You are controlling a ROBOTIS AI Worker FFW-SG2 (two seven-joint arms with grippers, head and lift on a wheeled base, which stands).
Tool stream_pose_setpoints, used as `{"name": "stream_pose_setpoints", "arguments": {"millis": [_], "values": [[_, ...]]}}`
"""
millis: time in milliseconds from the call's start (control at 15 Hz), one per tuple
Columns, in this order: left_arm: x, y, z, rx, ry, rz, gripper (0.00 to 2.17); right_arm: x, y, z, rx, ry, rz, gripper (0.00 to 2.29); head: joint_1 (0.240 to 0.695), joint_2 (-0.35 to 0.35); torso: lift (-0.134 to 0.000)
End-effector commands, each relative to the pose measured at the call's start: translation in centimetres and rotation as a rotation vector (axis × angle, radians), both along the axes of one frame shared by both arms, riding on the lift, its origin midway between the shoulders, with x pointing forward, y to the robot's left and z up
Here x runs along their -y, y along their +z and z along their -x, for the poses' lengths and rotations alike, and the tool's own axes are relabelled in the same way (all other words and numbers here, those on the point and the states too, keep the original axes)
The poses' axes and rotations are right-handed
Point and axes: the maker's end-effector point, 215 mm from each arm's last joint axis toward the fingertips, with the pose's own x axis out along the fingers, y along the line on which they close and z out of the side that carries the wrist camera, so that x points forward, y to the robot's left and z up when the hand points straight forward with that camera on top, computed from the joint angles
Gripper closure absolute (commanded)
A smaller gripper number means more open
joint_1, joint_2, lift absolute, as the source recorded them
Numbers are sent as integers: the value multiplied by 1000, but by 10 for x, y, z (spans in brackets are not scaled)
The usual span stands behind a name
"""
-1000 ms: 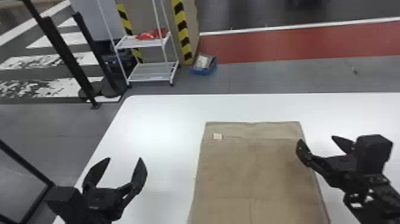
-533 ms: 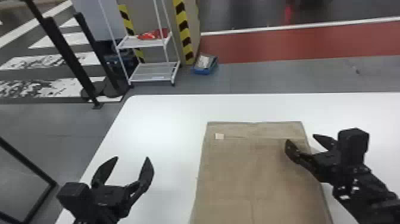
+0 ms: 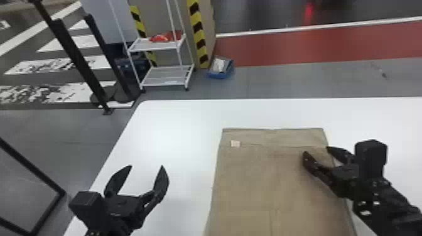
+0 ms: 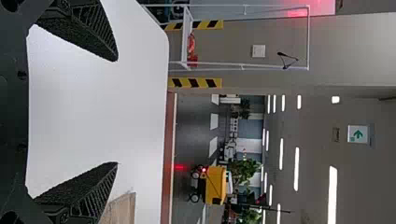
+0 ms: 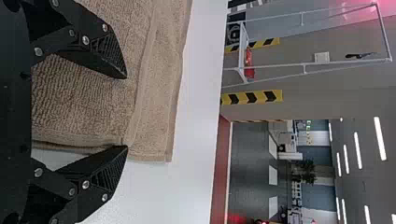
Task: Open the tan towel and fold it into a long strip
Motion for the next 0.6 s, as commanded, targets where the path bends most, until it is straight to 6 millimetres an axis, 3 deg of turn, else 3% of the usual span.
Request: {"name": "stream_pose_setpoints", "arguments": {"millis": [0, 533], "values": [[0, -1, 1, -1, 4, 6, 80, -1, 1, 1, 5, 0, -4, 471, 695, 250, -121], [2, -1, 0, -1, 2, 7, 80, -1, 12, -3, 34, -1, -9, 475, 695, 250, -121]]}}
